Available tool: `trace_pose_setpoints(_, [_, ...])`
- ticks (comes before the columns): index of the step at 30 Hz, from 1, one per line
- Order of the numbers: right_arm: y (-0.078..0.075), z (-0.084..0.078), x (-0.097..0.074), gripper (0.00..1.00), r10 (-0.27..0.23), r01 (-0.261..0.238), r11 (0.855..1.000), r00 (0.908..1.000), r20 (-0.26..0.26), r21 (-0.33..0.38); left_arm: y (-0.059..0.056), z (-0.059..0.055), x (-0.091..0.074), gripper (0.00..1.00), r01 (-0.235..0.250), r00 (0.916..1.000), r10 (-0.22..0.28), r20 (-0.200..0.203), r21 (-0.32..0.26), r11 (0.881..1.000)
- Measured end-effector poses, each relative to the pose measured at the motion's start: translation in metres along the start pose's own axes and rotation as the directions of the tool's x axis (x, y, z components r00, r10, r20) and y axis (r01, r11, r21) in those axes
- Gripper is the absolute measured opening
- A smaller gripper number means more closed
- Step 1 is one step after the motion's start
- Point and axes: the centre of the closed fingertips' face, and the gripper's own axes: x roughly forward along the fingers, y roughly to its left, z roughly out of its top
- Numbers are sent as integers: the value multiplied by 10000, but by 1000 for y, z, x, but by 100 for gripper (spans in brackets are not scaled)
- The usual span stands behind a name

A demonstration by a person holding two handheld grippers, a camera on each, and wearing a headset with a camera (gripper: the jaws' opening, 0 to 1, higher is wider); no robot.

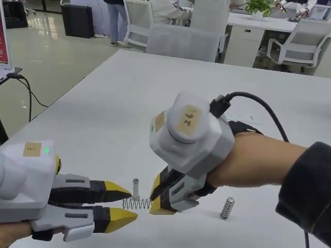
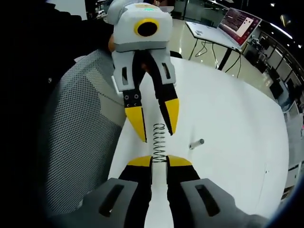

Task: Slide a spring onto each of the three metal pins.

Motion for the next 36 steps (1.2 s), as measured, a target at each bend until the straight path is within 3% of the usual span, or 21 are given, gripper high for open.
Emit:
trace_pose_setpoints(15, [0,1,0,8,-69,72,9976,10000,53,-693,-1,0,-1,5,82,9999,-81,120,-89,9999])
trace_pose_setpoints(25, [-2,2,-2,8,-209,218,9984,9996,174,-523,-6,1,-2,3,358,9992,-355,163,-202,9992])
trace_pose_setpoints(36, [0,2,-1,11,-22,32,9994,9996,282,-331,-7,3,-2,2,439,9987,-435,265,-150,9989])
